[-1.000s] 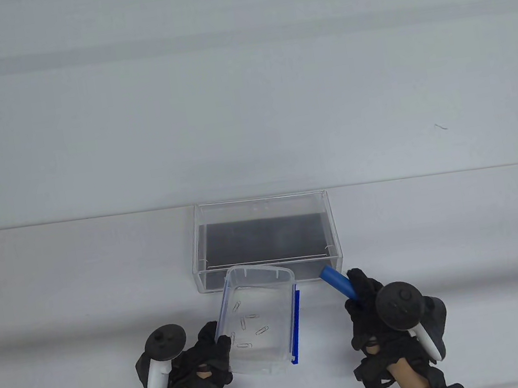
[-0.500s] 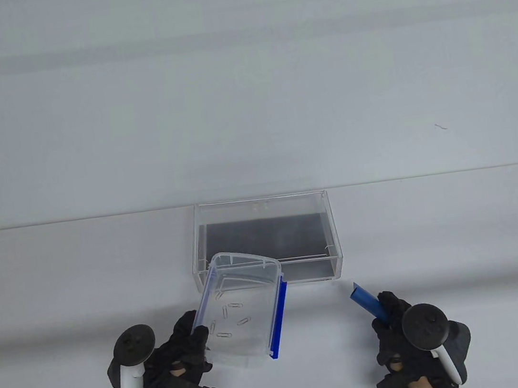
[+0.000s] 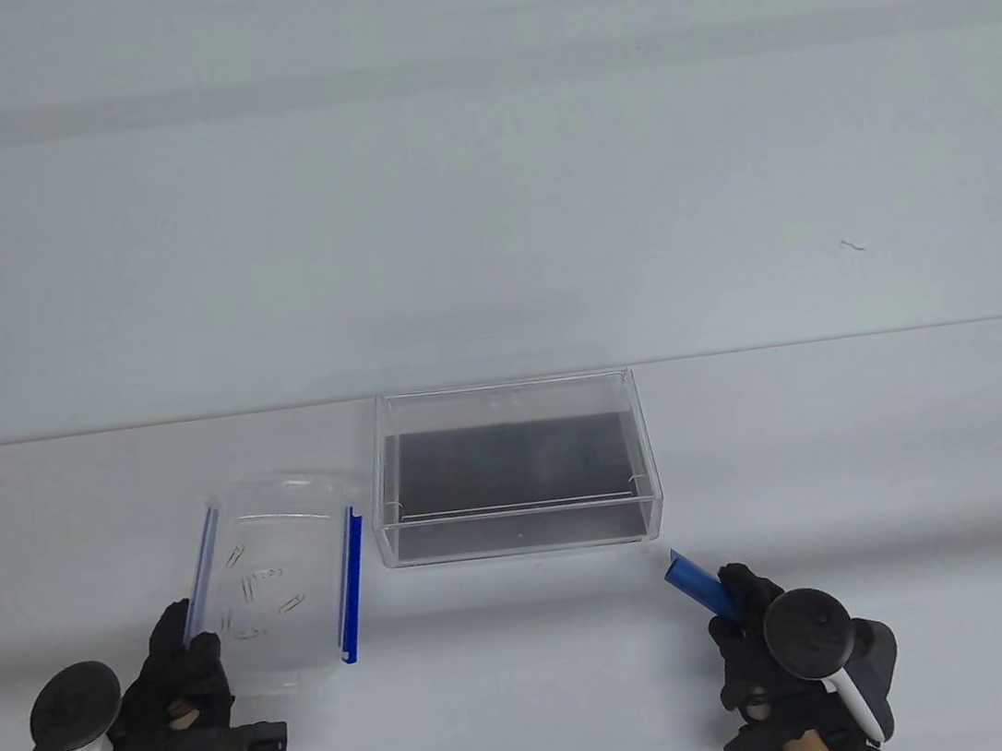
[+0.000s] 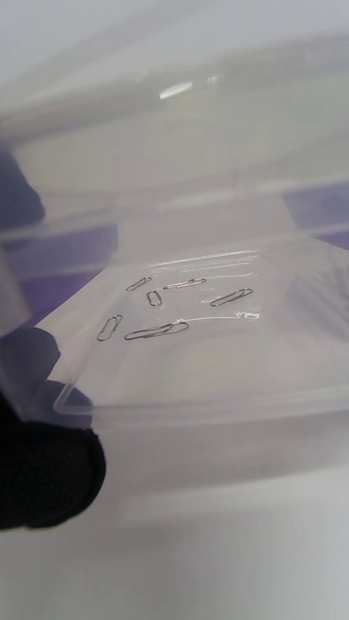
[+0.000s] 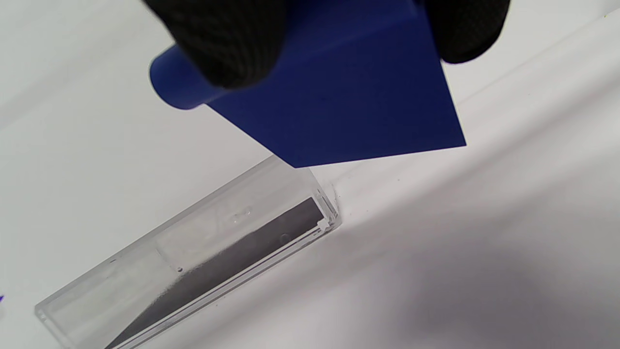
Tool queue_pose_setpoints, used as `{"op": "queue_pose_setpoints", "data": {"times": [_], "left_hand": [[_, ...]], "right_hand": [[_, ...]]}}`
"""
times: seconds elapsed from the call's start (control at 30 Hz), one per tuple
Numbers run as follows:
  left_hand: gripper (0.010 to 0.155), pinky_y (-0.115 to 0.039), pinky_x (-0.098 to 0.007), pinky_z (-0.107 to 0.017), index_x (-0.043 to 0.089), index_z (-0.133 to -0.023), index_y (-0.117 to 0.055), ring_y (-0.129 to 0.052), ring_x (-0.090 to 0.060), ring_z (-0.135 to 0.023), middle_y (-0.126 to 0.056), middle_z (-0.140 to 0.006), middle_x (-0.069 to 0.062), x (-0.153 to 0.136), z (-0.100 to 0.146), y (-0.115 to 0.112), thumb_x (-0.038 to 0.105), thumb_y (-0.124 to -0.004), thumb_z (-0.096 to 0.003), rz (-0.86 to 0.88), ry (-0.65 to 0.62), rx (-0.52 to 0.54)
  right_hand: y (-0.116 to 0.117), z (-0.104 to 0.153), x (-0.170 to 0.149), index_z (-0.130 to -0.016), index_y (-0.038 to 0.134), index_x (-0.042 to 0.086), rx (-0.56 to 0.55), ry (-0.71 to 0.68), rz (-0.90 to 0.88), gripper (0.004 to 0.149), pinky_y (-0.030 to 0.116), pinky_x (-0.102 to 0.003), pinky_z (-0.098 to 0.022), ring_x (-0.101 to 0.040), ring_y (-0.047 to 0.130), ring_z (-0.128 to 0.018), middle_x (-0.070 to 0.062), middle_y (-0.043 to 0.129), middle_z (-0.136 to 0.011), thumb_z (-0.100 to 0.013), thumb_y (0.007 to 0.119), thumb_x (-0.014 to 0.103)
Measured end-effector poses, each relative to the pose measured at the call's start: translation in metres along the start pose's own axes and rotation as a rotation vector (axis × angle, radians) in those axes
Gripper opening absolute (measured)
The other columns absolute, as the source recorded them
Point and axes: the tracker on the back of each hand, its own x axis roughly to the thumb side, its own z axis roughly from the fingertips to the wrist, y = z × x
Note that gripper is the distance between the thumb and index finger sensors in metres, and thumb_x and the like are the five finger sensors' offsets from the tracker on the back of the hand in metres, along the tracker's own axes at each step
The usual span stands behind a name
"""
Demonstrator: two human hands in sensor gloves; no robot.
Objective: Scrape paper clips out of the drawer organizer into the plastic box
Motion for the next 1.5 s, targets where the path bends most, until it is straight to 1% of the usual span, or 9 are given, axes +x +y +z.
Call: {"op": "queue_pose_setpoints", "data": {"times": [0.27, 0.47, 0.73, 0.93, 1.07, 1.23, 1.37, 1.43, 1.5], "left_hand": [[0.061, -0.084, -0.05, -0.047, 0.022, -0.105, -0.052, -0.076, -0.051, -0.077, -0.054, -0.098, -0.021, -0.043, -0.012, 0.005, 0.039, -0.068, -0.0478, -0.025, 0.19, 0.0], [0.059, -0.078, -0.046, -0.052, 0.022, -0.103, -0.056, -0.067, -0.047, -0.084, -0.05, -0.1, -0.021, -0.043, -0.013, 0.004, 0.041, -0.067, -0.0481, -0.315, 0.216, 0.06], [0.06, -0.072, -0.047, -0.057, 0.019, -0.102, -0.055, -0.058, -0.044, -0.089, -0.044, -0.102, -0.018, -0.048, -0.014, -0.001, 0.043, -0.065, -0.0484, -0.507, 0.283, 0.057], [0.066, -0.068, -0.051, -0.061, 0.017, -0.104, -0.048, -0.051, -0.047, -0.092, -0.04, -0.103, -0.02, -0.045, -0.013, -0.001, 0.047, -0.064, -0.0479, -0.517, 0.276, 0.06], [0.071, -0.059, -0.055, -0.067, 0.016, -0.105, -0.043, -0.045, -0.048, -0.095, -0.037, -0.104, -0.017, -0.023, -0.007, 0.0, 0.052, -0.064, -0.0471, -0.557, 0.199, 0.111], [0.072, -0.055, -0.056, -0.069, 0.016, -0.104, -0.043, -0.043, -0.048, -0.096, -0.036, -0.104, -0.016, 0.024, 0.015, -0.019, 0.053, -0.064, -0.0467, -0.53, -0.066, 0.135], [0.07, -0.058, -0.056, -0.068, 0.015, -0.104, -0.045, -0.047, -0.047, -0.096, -0.039, -0.104, -0.016, 0.052, 0.037, -0.058, 0.051, -0.064, -0.0467, -0.527, -0.331, 0.029], [0.068, -0.064, -0.054, -0.065, 0.015, -0.103, -0.049, -0.053, -0.046, -0.094, -0.045, -0.103, -0.015, 0.056, 0.046, -0.079, 0.05, -0.065, -0.0465, -0.536, -0.4, -0.005], [0.067, -0.065, -0.053, -0.064, 0.015, -0.102, -0.05, -0.055, -0.046, -0.093, -0.047, -0.102, -0.015, 0.057, 0.052, -0.104, 0.048, -0.065, -0.0466, -0.53, -0.463, -0.1]], "right_hand": [[-0.001, 0.0, 0.0, -0.096, 0.047, 0.023, 0.006, 0.004, 0.01, 0.061, 0.057, -0.053, -0.067, -0.032, 0.069, -0.087, -0.005, 0.063, -0.096, -0.043, 0.076, 0.032], [0.002, 0.0, -0.001, -0.095, 0.047, 0.023, 0.022, 0.01, 0.038, 0.061, 0.057, -0.053, -0.067, -0.032, 0.069, -0.086, -0.005, 0.063, -0.096, -0.043, 0.076, 0.032], [0.003, 0.0, -0.002, -0.095, 0.047, 0.023, 0.032, 0.017, 0.051, 0.061, 0.057, -0.053, -0.067, -0.032, 0.069, -0.086, -0.005, 0.063, -0.096, -0.043, 0.077, 0.032], [0.002, 0.0, -0.002, -0.095, 0.047, 0.023, 0.036, 0.021, 0.055, 0.061, 0.058, -0.053, -0.067, -0.032, 0.069, -0.086, -0.005, 0.063, -0.096, -0.043, 0.077, 0.032], [0.002, -0.001, -0.003, -0.095, 0.047, 0.023, 0.033, 0.023, 0.052, 0.061, 0.057, -0.053, -0.067, -0.032, 0.069, -0.087, -0.005, 0.063, -0.096, -0.043, 0.077, 0.032], [0.0, -0.002, -0.005, -0.095, 0.047, 0.024, 0.022, 0.027, 0.05, 0.061, 0.057, -0.053, -0.068, -0.032, 0.069, -0.087, -0.005, 0.063, -0.096, -0.043, 0.077, 0.032], [-0.005, -0.004, -0.008, -0.095, 0.048, 0.025, 0.001, 0.037, 0.045, 0.06, 0.057, -0.053, -0.068, -0.032, 0.069, -0.087, -0.004, 0.063, -0.097, -0.043, 0.077, 0.032], [-0.007, -0.006, -0.012, -0.095, 0.048, 0.025, -0.005, 0.046, 0.046, 0.06, 0.057, -0.053, -0.068, -0.032, 0.068, -0.087, -0.004, 0.062, -0.097, -0.043, 0.077, 0.032], [-0.01, -0.009, -0.015, -0.095, 0.049, 0.026, -0.012, 0.058, 0.044, 0.06, 0.057, -0.053, -0.068, -0.032, 0.068, -0.088, -0.004, 0.062, -0.097, -0.042, 0.078, 0.032]]}}
